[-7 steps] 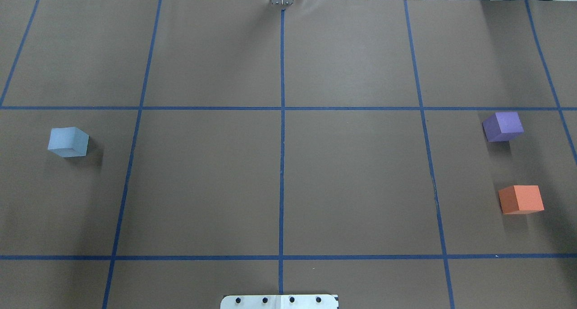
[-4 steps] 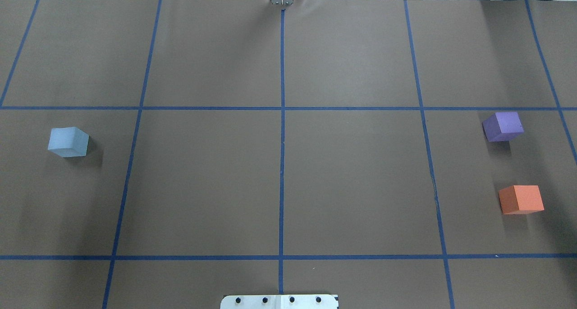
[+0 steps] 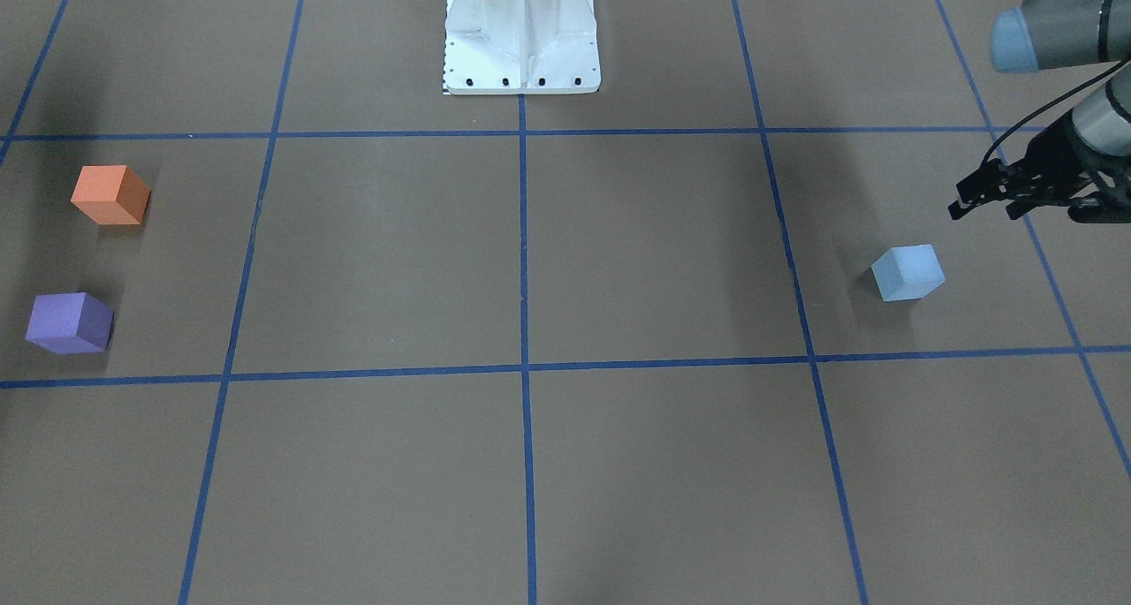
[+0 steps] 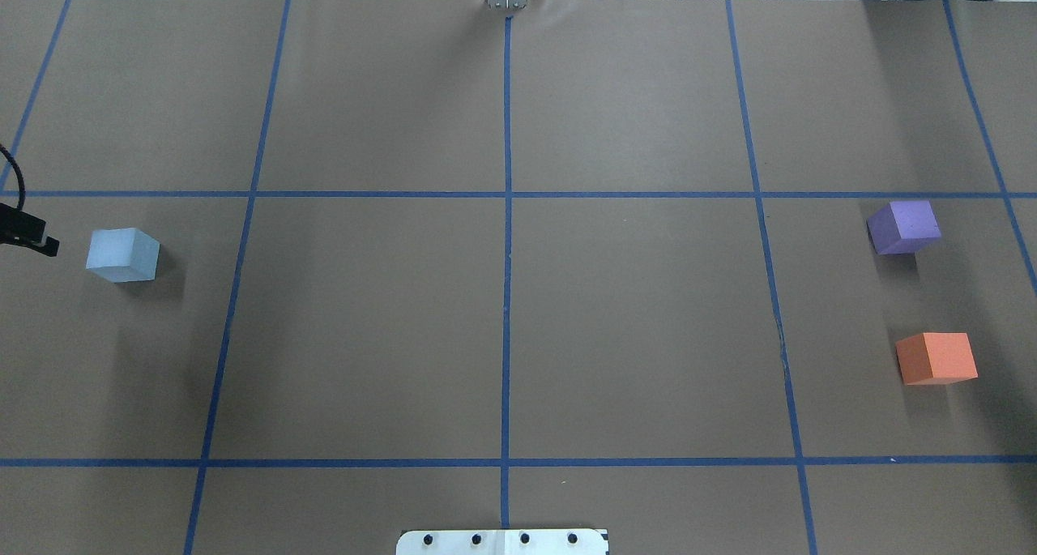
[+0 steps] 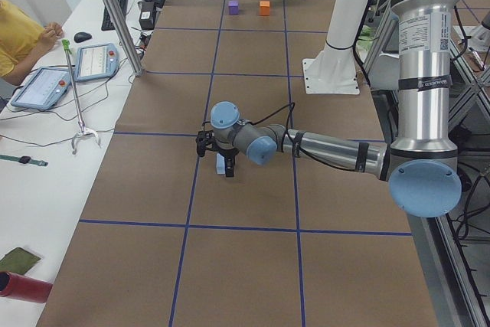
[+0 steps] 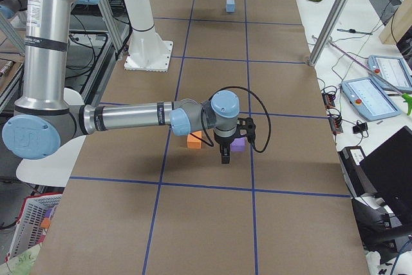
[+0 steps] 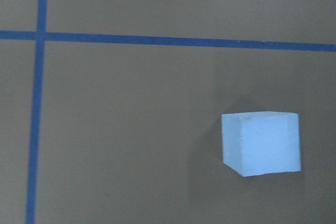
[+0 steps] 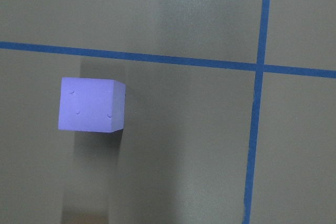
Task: Place blue block between orange and purple blocks
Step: 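Lower the left gripper onto the light blue cube and grasp it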
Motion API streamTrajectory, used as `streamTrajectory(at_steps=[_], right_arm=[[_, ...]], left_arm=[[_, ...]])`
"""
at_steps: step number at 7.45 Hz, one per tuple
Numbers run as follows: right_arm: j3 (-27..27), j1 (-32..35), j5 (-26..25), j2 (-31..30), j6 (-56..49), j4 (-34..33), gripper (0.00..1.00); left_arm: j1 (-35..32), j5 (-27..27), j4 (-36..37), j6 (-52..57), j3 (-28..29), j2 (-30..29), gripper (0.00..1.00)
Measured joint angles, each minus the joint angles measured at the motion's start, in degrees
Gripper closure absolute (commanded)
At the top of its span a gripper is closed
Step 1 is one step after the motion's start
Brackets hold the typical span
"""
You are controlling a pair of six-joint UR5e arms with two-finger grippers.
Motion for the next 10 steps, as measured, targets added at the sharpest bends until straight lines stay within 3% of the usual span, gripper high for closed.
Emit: streamTrajectory(at_steps=[2, 5, 6, 7, 8, 10], right_arm=[[-0.20, -0.08, 0.02, -0.01, 0.03, 0.18, 0.00], [-0.68, -0.15, -0.01, 0.15, 0.04, 0.29, 0.00], [-0.70, -0.15, -0.01, 0.24, 0.04, 0.29, 0.00], [-0.72, -0.15, -0.01, 0.28, 0.03, 0.29, 0.00], [-0.71, -0.15, -0.01, 0.31, 0.04, 0.30, 0.00], [-0.68, -0.18, -0.01, 0.32, 0.03, 0.31, 0.00]], left_arm=[[5.01, 4.56, -0.16, -4.24, 1.28, -2.10, 0.00], [7.35, 6.20, -1.24, -5.01, 7.72, -7.32, 0.00], [7.87, 6.36, -2.45, -5.01, 9.32, -7.85, 0.07], [8.51, 6.41, -4.37, -4.99, 11.17, -8.12, 0.48], [8.98, 6.43, -6.65, -4.99, 13.04, -8.44, 0.99], [9.23, 6.48, -8.81, -5.41, 14.26, -10.14, 1.00]])
